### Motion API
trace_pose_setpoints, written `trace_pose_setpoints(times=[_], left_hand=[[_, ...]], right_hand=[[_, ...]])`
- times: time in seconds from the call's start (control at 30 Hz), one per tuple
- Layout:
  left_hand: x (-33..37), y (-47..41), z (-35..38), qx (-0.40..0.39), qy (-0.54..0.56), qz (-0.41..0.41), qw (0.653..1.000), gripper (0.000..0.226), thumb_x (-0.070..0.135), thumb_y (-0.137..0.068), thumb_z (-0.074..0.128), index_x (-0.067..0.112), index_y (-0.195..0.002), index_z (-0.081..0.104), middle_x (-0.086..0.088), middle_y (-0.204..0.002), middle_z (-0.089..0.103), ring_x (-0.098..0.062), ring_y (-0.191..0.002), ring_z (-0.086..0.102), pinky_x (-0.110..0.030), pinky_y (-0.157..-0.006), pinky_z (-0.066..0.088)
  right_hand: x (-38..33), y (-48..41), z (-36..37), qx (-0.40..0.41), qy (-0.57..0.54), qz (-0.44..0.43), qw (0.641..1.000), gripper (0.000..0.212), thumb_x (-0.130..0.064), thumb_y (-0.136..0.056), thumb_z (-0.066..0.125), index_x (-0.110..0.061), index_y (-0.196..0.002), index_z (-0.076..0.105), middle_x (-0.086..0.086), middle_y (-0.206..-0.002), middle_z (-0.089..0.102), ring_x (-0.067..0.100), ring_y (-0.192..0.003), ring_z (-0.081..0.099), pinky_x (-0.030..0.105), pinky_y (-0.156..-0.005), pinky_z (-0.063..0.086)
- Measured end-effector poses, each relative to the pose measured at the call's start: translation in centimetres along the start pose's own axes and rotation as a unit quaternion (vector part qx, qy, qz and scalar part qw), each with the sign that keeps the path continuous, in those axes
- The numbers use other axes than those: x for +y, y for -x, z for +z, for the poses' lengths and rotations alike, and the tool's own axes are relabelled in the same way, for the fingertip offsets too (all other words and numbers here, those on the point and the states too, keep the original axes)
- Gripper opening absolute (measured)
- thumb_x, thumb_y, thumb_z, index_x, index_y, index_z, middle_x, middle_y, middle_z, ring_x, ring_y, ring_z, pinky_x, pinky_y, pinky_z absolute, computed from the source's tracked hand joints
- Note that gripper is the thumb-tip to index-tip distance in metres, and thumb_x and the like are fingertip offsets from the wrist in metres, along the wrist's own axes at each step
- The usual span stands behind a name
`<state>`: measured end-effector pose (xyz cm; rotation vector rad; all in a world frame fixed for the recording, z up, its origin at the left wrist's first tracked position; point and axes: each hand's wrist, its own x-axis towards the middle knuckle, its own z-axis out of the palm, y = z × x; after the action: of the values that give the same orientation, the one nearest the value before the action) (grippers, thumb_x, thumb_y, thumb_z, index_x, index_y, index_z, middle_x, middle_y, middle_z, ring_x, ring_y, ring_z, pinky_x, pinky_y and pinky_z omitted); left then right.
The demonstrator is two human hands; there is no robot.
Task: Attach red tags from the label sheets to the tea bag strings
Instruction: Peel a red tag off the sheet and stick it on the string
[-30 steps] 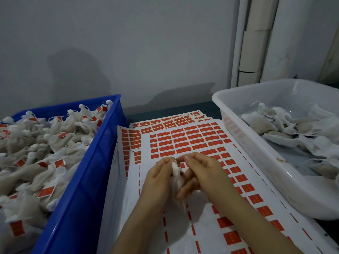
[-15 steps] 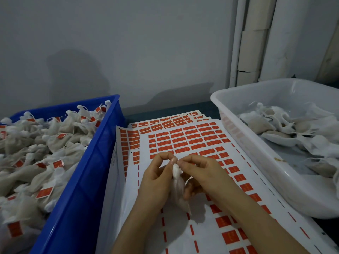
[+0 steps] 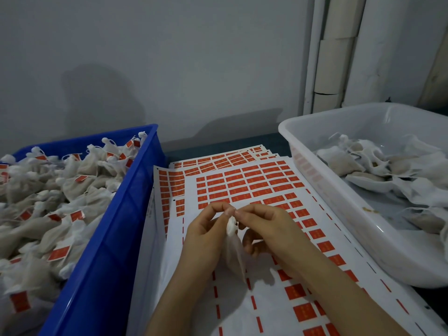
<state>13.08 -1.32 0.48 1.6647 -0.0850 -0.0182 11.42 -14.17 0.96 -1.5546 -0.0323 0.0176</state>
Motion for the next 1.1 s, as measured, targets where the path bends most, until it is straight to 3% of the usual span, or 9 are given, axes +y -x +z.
trace_pose_setpoints(times=[0.2, 0.37, 0.47, 0.57, 0.73, 0.93, 1.03, 1.1], left_hand=[[-0.38, -0.12, 0.2, 0.011, -0.017, -0.012, 1.0, 0.015, 0.033, -0.091, 0.053, 0.031, -0.086, 0.067, 0.015, -0.096, 0.068, -0.014, -0.096, 0.062, -0.025, -0.081, 0.054], [-0.26, -0.13, 0.19, 0.019, -0.024, -0.018, 0.999, 0.015, 0.033, -0.092, 0.051, 0.031, -0.087, 0.066, 0.017, -0.095, 0.067, -0.011, -0.092, 0.062, -0.017, -0.071, 0.05], [-0.15, -0.09, 0.07, 0.018, -0.006, -0.024, 1.0, 0.016, 0.033, -0.092, 0.051, 0.03, -0.089, 0.067, 0.013, -0.101, 0.068, -0.016, -0.099, 0.062, -0.031, -0.087, 0.053], [-0.07, -0.11, 0.19, 0.013, 0.006, -0.045, 0.999, 0.015, 0.034, -0.091, 0.053, 0.03, -0.089, 0.067, 0.009, -0.102, 0.068, -0.02, -0.101, 0.062, -0.041, -0.092, 0.052], [-0.15, 0.07, 0.24, -0.019, 0.025, -0.045, 0.998, 0.018, 0.044, -0.08, 0.052, 0.037, -0.079, 0.068, 0.022, -0.081, 0.07, -0.015, -0.09, 0.066, -0.023, -0.073, 0.054], [0.02, 0.0, 0.46, -0.044, 0.048, -0.062, 0.996, 0.027, 0.058, -0.064, 0.046, 0.05, -0.075, 0.07, 0.021, -0.084, 0.071, -0.016, -0.093, 0.065, -0.028, -0.077, 0.055], [-0.21, -0.41, 0.75, -0.048, 0.094, -0.073, 0.992, 0.046, 0.062, -0.056, 0.048, 0.034, -0.087, 0.065, 0.01, -0.101, 0.068, -0.018, -0.097, 0.063, -0.034, -0.086, 0.053], [-0.26, -0.22, 0.77, -0.039, 0.055, -0.025, 0.997, 0.039, 0.06, -0.055, 0.058, 0.036, -0.084, 0.068, 0.014, -0.087, 0.07, -0.01, -0.086, 0.066, -0.019, -0.068, 0.053]], right_hand=[[0.19, -0.62, -0.11, 0.075, -0.008, 0.025, 0.997, 0.016, -0.025, -0.089, 0.057, -0.021, -0.075, 0.064, -0.004, -0.063, 0.064, 0.011, -0.045, 0.058, 0.019, -0.045, 0.046], [0.02, -0.46, 0.12, 0.035, -0.003, 0.02, 0.999, 0.023, -0.052, -0.073, 0.058, -0.031, -0.08, 0.065, -0.013, -0.07, 0.068, 0.012, -0.055, 0.065, 0.017, -0.047, 0.047], [0.26, -0.4, 0.1, 0.042, 0.032, -0.012, 0.999, 0.005, -0.035, -0.08, 0.064, -0.03, -0.081, 0.065, -0.013, -0.066, 0.067, 0.009, -0.054, 0.064, 0.015, -0.05, 0.048], [0.27, -0.46, -0.36, 0.065, -0.008, -0.014, 0.998, 0.005, -0.027, -0.082, 0.064, -0.023, -0.083, 0.067, -0.007, -0.064, 0.066, 0.01, -0.051, 0.06, 0.017, -0.053, 0.049], [0.18, -0.38, -0.09, 0.033, -0.009, -0.022, 0.999, 0.013, -0.03, -0.082, 0.062, -0.033, -0.094, 0.067, -0.014, -0.083, 0.07, 0.009, -0.074, 0.068, 0.019, -0.063, 0.054], [0.19, -0.38, -0.08, 0.047, -0.047, -0.004, 0.998, 0.009, -0.026, -0.084, 0.061, -0.022, -0.085, 0.068, -0.004, -0.074, 0.068, 0.01, -0.063, 0.063, 0.02, -0.065, 0.051], [0.08, -0.49, -0.02, 0.067, -0.114, 0.04, 0.99, 0.008, -0.02, -0.086, 0.06, -0.018, -0.085, 0.067, 0.003, -0.072, 0.066, 0.014, -0.062, 0.062, 0.023, -0.065, 0.052], [-0.03, -0.52, 0.01, 0.077, -0.153, 0.058, 0.984, 0.009, -0.018, -0.088, 0.058, -0.016, -0.085, 0.067, 0.009, -0.079, 0.067, 0.019, -0.07, 0.064, 0.023, -0.064, 0.054]])
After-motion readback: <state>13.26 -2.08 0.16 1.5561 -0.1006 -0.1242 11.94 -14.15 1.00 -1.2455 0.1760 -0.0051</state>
